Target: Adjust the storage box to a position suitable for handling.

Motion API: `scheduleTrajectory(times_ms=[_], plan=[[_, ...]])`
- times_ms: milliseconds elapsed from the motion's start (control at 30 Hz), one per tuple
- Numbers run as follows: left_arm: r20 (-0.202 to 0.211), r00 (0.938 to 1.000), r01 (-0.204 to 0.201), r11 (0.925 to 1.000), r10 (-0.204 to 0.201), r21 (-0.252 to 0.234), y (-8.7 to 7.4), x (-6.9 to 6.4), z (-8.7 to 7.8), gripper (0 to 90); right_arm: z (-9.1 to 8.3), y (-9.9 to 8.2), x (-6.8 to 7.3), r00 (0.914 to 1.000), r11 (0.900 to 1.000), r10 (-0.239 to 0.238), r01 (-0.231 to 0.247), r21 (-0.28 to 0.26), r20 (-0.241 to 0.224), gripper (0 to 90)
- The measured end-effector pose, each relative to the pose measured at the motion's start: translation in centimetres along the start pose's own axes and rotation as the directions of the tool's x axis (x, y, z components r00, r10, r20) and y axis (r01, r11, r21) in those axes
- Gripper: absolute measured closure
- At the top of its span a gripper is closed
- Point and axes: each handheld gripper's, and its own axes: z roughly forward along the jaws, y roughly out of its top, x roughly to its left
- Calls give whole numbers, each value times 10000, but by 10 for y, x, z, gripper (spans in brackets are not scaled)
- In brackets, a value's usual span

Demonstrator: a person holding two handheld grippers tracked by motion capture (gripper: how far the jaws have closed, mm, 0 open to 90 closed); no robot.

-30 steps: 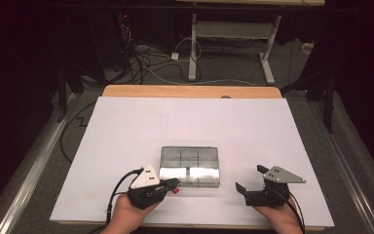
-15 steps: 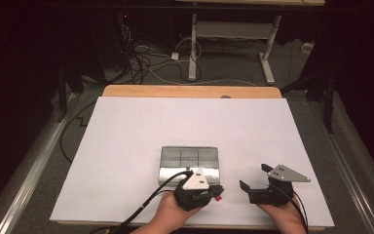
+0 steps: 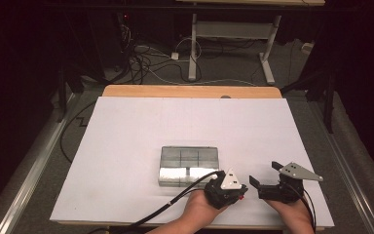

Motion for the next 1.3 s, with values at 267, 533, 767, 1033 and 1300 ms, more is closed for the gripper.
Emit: scheduleTrajectory(times_ms=[267, 533, 767, 1033, 1300], plan=[[4, 10000, 52, 9996, -52, 293, -2, 1, 6, 807, -2, 0, -3, 9998, 9997, 197, -198, -115, -55, 10], [165, 9998, 119, 9993, -125, 348, -12, -3, -2, 611, -3, 2, 3, 9998, 9998, 74, -77, -168, -177, 10], [397, 9990, 200, 9998, -196, -84, -19, -2, -17, 512, -1, 2, 7, 9997, 10000, -9, 7, -97, -257, 10], [859, 9963, 50, 9950, 36, -993, -20, 1, -48, 436, -2, 3, 7, 9996, 9999, -13, 9, -148, -271, 10], [-64, 9997, 210, 9898, -221, -1409, -38, 21, -88, 126, -4, 4, 8, 9996, 9997, -22, 15, -230, -288, 11]])
